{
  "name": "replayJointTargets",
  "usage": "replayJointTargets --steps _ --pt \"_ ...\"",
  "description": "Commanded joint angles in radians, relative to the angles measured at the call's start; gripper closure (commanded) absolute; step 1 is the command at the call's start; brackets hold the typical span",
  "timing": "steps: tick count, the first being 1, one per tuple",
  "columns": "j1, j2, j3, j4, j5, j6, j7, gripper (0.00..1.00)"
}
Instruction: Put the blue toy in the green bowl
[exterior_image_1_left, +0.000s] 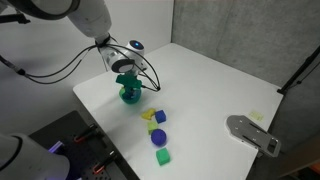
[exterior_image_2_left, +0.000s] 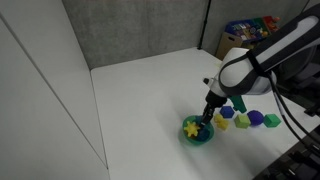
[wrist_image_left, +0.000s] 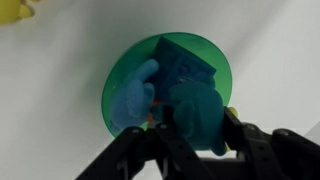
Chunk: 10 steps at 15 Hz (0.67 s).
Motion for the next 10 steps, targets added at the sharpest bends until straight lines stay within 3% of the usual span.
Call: replayJointTargets --steps 1,4,10 --pt "0.001 0.007 -0.003 0.014 -0.051 0.030 0.027 0.24" --pt "-0.027 -0.019 0.017 -0.003 -0.050 0.025 0.012 0.01" --pt "-0.109 -0.079 0.060 -0.028 -0.011 0.012 -0.021 0.00"
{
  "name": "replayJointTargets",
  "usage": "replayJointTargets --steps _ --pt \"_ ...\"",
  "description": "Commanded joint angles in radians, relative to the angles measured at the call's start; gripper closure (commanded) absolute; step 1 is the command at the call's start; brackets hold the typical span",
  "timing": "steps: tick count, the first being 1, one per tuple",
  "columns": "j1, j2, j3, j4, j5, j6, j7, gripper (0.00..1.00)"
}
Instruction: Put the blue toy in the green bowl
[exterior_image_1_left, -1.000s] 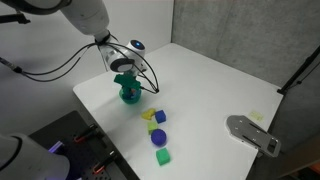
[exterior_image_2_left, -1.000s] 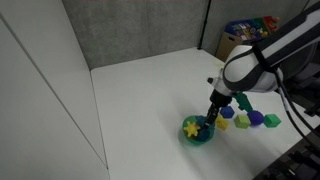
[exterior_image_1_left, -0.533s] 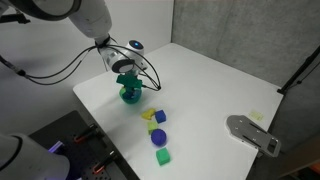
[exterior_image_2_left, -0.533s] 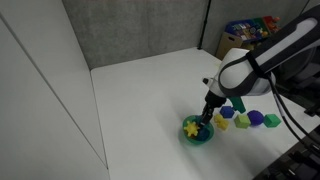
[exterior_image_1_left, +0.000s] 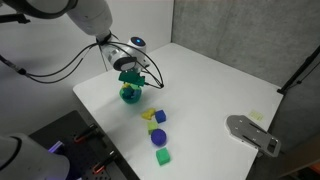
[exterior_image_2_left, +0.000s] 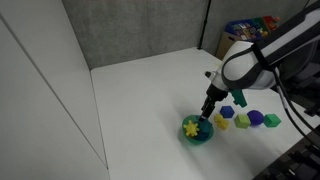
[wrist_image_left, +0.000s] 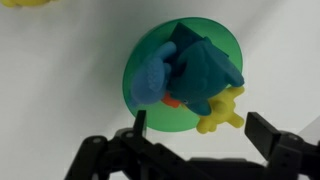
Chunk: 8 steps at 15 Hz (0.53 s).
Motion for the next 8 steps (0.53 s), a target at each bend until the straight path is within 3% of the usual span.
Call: replayJointTargets --steps 1,5,8 --pt "-0.052 -0.065 0.014 -0.031 0.018 -0.018 -0.012 0.00" --pt "-0.061 -0.119 -0.042 -0.039 0.007 -0.034 0.040 0.00" --pt "-0.040 -0.166 -0.119 -0.045 -0.017 -0.045 0.112 0.00"
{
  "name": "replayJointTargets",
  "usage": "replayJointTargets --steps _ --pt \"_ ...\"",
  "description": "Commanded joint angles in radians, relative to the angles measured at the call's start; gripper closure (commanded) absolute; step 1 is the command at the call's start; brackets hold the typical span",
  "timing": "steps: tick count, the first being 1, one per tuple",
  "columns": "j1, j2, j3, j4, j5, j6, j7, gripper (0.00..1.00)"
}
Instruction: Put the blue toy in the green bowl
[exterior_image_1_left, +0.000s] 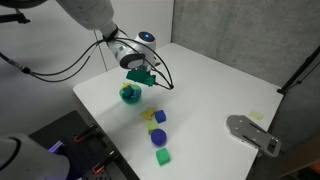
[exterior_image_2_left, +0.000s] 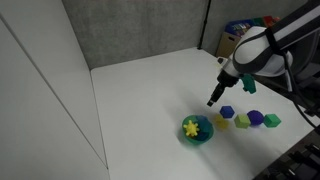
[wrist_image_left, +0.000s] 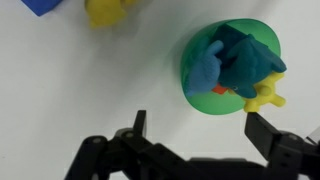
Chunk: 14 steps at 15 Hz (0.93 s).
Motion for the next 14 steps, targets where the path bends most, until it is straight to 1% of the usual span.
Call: replayJointTargets --steps 1,3,6,8,9,11,14 --pt "0.031 -0.083 -0.090 -0.033 -0.031 -0.028 0.116 0.00" --pt "0.062 -0.106 -0.159 -0.042 -0.078 -0.025 0.214 0.00" --pt "0.130 -0.138 -0.279 -0.055 -0.211 -0.033 0.439 0.00" --pt "0.177 -0.157 -0.355 -0.056 -0.311 -0.064 0.591 0.00" --pt "0.196 -0.167 -0.384 -0.052 -0.354 -0.098 0.664 0.00" --pt "0.216 -0.189 -0.418 -0.043 -0.407 -0.182 0.775 0.00" --pt "0.206 -0.247 -0.424 -0.049 -0.396 -0.321 0.857 0.00"
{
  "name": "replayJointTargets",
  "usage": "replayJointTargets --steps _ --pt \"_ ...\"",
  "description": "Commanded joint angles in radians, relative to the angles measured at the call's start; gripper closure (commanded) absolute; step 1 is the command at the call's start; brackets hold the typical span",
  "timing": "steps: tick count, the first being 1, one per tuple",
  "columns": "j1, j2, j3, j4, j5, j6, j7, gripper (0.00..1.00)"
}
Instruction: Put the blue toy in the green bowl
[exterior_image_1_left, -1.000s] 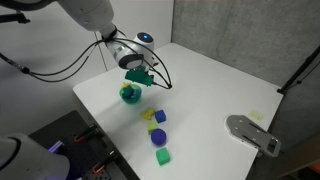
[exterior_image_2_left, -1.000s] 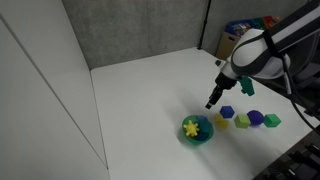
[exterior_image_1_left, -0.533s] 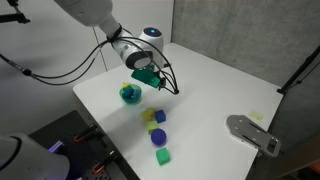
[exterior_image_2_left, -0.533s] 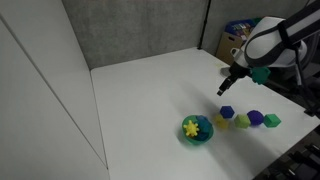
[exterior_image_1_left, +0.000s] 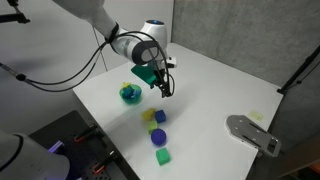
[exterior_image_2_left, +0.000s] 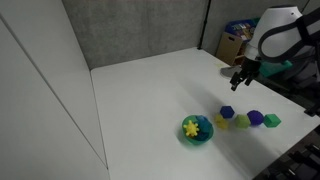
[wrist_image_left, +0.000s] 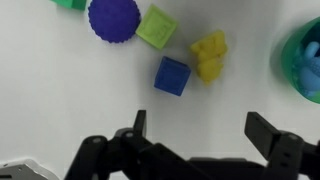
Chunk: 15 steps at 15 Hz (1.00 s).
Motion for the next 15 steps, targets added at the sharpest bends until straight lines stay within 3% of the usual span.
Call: replayJointTargets --steps 1,6,11,15 --pt "0.002 -0.096 -0.017 -0.018 -0.006 -0.161 0.104 0.00" --pt "-0.018 -0.223 -0.017 -0.024 0.001 -0.363 0.136 0.00" --pt "-0.032 -0.363 -0.009 -0.018 0.010 -0.565 0.058 0.00" --pt "-0.031 -0.493 -0.008 -0.062 -0.008 -0.578 -0.040 0.00"
